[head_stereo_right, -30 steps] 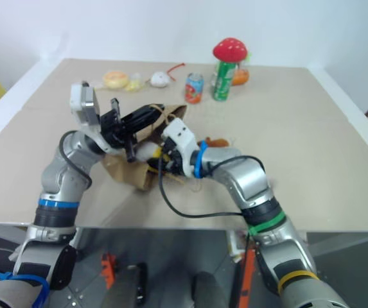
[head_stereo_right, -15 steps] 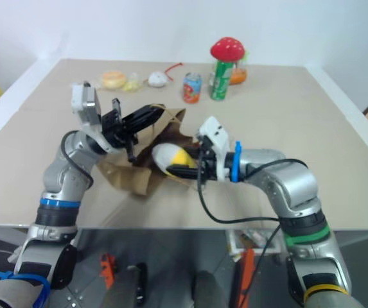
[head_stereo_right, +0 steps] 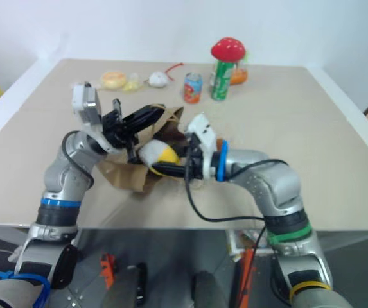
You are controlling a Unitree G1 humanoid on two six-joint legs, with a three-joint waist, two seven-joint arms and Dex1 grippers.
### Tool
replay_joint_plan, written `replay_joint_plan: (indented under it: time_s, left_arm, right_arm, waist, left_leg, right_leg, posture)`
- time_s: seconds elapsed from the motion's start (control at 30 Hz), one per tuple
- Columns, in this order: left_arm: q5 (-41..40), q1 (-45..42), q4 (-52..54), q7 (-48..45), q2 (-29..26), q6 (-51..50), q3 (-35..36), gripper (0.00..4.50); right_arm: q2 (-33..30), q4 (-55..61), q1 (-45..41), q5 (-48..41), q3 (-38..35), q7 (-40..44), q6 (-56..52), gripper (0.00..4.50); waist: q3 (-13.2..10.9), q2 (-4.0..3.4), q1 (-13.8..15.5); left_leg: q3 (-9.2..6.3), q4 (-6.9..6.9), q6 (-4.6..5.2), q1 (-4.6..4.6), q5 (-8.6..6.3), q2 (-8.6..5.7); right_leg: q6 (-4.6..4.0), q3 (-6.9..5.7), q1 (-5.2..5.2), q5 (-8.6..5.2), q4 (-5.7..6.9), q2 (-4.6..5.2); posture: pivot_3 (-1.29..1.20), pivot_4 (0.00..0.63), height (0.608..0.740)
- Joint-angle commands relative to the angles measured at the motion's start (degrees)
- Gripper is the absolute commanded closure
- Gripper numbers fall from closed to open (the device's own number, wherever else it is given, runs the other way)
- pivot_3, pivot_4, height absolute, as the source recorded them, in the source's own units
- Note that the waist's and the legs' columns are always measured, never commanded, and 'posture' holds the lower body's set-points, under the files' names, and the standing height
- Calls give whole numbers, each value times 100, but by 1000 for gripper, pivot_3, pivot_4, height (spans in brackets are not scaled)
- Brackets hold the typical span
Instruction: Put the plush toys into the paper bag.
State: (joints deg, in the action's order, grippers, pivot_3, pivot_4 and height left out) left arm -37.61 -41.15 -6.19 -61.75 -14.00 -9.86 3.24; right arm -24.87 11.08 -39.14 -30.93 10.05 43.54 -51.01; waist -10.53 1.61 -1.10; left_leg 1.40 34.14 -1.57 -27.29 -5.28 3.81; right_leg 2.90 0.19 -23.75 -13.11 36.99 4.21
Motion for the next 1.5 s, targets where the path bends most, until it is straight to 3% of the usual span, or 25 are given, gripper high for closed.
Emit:
replay_joint_plan:
  time_s: [0.03,0.13,0.4,0.8,0.9,1.07,1.27,1.5]
  left_arm:
    - [-43,-72,193,7,-8,65,83,4500]
    - [-47,-62,214,29,-3,61,87,4500]
    - [-50,-27,239,49,3,64,85,4500]
    - [-126,-160,38,98,43,17,193,4500]
    - [-129,-146,52,69,-3,-17,201,4500]
    - [-131,-139,73,46,-28,-55,189,4500]
    - [-127,-121,120,14,-33,-93,165,4500]
    - [-134,-29,272,40,-38,-151,150,4500]
  right_arm:
    - [145,-473,-295,494,262,-80,478,805]
    - [182,-719,-383,767,402,-40,688,106]
    - [177,-686,-506,559,-92,47,525,106]
    - [-1110,-21,52,-486,-1576,656,-30,106]
    - [-1310,-138,164,-289,-1861,439,222,106]
    - [-1247,-456,202,363,-1446,26,683,106]
    - [-907,-1726,-241,1424,-739,-674,1170,106]
    - [-755,-2753,-563,2201,-217,-825,1675,106]
  waist:
    - [0,0,0]
    - [0,0,7]
    - [0,0,6]
    - [0,0,13]
    - [0,0,12]
    - [0,0,8]
    - [0,0,4]
    - [0,0,6]
  left_leg:
    - [0,0,0,0,0,0]
    - [1,0,0,-1,0,0]
    - [0,-6,0,-1,0,0]
    - [0,-6,0,-2,0,0]
    - [0,-7,0,-1,0,0]
    - [3,-5,0,0,0,0]
    - [3,-4,0,-1,1,0]
    - [5,-7,1,-2,1,-1]
  right_leg:
    - [0,0,0,1,0,0]
    - [0,0,-1,1,0,0]
    - [2,0,-2,-1,0,-1]
    - [3,1,0,-4,0,-1]
    - [3,1,-1,-5,0,-1]
    - [0,2,-4,-1,0,-1]
    - [0,3,-4,0,0,-1]
    - [7,5,-5,-5,0,-1]
  posture:
    - [0,150,740]
    - [0,150,740]
    - [0,150,740]
    - [0,150,740]
    - [0,150,740]
    - [0,150,740]
    - [0,150,740]
    - [0,150,740]
